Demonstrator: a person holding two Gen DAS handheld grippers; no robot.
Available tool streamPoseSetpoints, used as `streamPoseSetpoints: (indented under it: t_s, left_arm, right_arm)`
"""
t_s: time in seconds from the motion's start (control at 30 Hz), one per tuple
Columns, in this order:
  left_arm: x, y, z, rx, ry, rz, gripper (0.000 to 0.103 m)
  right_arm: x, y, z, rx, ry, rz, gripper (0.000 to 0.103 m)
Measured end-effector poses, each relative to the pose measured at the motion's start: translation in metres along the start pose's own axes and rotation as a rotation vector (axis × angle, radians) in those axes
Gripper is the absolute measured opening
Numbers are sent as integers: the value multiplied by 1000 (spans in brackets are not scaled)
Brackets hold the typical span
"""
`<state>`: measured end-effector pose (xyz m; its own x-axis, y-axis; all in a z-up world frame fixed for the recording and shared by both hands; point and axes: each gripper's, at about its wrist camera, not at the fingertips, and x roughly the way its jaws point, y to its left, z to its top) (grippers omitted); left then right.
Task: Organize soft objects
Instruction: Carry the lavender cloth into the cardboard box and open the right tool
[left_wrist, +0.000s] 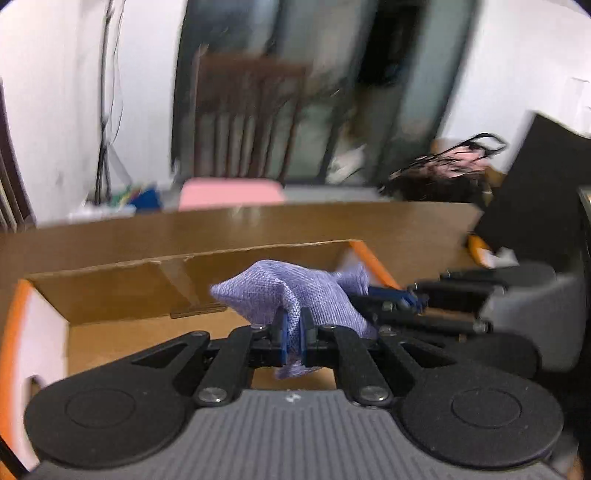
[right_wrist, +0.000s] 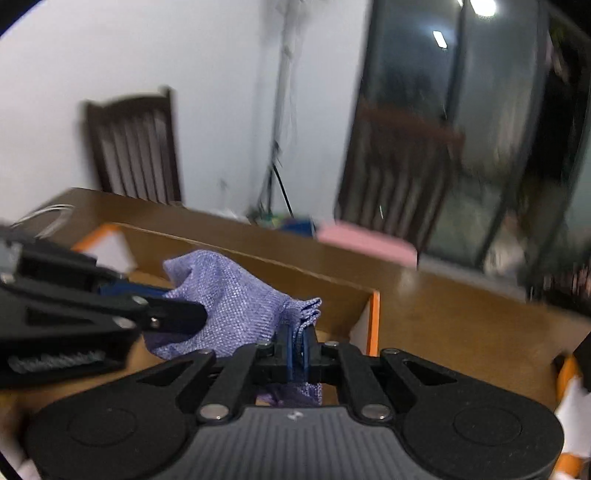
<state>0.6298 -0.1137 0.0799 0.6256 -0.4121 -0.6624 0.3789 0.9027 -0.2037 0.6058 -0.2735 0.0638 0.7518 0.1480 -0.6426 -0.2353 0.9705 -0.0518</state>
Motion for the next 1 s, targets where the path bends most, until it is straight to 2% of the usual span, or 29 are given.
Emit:
streamPoseSetpoints:
  t_s: [0.03,0.13,0.23,0.3,0.4,0.43,0.47,0.5,0.57,0.7,0.77,0.8,1.0]
  left_arm:
    - [15,4,6,-33,15,14,7]
    - [41,16,13,-79,50,9,8]
    - [53,18,7,-53,95,21,14]
    - [56,26,6,-78,119,23,19]
    - [45,34,7,-85,116,29,32]
    - [40,35,8,-79,103,46,43]
    - [30,36,9,-68,83,75,55]
    - [22,32,11,-55,63,99,58]
    - [-5,32,11,-18,19,118,62]
    - [-68,41,19,-23,-63,158,68]
    - [-101,42,19,-19,-113,180,75]
    - [-119,41,18,-14,-141,196,76]
    - [-209,25,-13,34,-268,244,83]
  right_arm:
    - [24,-6,6,25,46,0,5]
    - [62,-23,15,106,96,-8,8]
    - [70,-35,21,159,93,-3,19]
    - [71,-36,21,161,91,-4,19]
    - [70,-33,23,157,82,-11,22]
    - [66,-35,23,161,78,-4,27]
    - [66,-36,21,167,68,-2,35]
    - [64,-38,23,166,64,-5,38]
    - [52,-38,27,170,54,-7,56]
    - [2,-35,39,158,-5,-14,61]
    - [-28,-32,42,133,-35,-33,70]
    - [-43,-31,42,121,-47,-43,71]
    - [-131,-28,34,111,-130,-65,74]
